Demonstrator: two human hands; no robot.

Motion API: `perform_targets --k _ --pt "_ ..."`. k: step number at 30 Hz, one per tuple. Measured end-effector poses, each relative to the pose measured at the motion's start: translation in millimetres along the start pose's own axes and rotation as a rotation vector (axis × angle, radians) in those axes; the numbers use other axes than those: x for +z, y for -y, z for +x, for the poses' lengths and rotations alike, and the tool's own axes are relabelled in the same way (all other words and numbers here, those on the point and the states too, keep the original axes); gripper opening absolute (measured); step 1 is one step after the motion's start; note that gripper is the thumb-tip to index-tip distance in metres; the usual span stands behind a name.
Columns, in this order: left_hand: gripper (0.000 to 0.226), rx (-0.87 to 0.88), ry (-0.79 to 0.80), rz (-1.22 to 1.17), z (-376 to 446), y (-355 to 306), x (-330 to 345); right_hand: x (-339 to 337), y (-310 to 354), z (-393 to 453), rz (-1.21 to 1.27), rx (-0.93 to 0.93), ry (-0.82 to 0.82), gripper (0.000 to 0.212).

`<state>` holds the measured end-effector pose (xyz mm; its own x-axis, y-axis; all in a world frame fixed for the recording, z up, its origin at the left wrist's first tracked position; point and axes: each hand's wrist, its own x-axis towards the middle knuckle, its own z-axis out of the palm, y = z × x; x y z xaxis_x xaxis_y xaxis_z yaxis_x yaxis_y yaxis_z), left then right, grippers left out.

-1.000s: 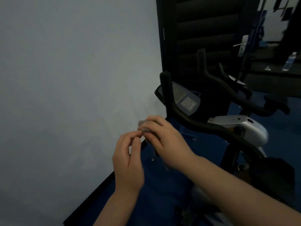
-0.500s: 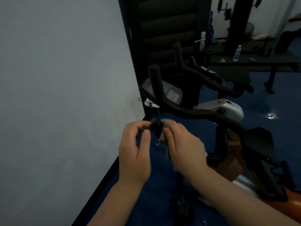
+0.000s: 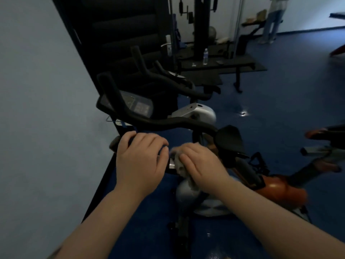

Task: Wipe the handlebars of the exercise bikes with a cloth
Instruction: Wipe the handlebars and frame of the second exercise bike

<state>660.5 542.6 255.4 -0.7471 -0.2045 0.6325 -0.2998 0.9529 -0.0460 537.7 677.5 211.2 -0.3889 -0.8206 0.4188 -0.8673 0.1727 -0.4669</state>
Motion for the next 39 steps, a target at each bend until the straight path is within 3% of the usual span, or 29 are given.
perform_targets --k 2,5,7,11,17,20,23,29,32,37,39 --pt "0.031 0.015 0.027 0.158 -5.0 -3.6 8.9 8.6 5.3 -2.2 0.119 0.139 -0.138 0.04" --pt "0.04 0.011 -0.027 0.194 -7.8 -6.2 14.3 33.3 30.8 -20.1 0.228 0.381 -0.303 0.058" --pt "0.041 -0.007 -0.071 0.194 -6.0 -8.3 16.0 35.8 34.8 -13.4 0.244 0.538 -0.294 0.059" --pt "0.041 -0.018 -0.085 0.2 -6.1 -9.3 19.2 6.5 17.3 33.1 0.203 0.832 -0.118 0.061" --pt "0.042 -0.031 -0.138 0.197 -6.9 -10.0 27.7 10.0 32.2 20.1 0.128 0.817 -0.049 0.062" --pt "0.041 -0.038 -0.137 0.207 -5.3 -10.7 28.2 -1.8 15.6 47.2 0.196 0.938 -0.076 0.055" --pt "0.041 -0.039 -0.14 0.209 -6.3 -11.1 29.3 4.0 17.6 32.1 0.236 0.895 -0.088 0.044" --pt "0.038 -0.058 -0.153 0.212 -3.5 -10.4 29.5 9.1 12.6 28.0 0.828 1.103 -0.343 0.03" --pt "0.039 -0.067 -0.131 0.215 -5.4 -12.6 24.8 10.2 21.9 24.9 0.895 1.152 -0.375 0.031" --pt "0.039 -0.099 -0.095 0.191 -6.6 -15.8 20.7 32.1 48.8 7.1 1.134 1.361 -0.31 0.057" --pt "0.04 -0.119 -0.052 0.159 -9.9 -17.9 18.6 29.6 43.6 12.9 1.117 1.362 -0.359 0.057"
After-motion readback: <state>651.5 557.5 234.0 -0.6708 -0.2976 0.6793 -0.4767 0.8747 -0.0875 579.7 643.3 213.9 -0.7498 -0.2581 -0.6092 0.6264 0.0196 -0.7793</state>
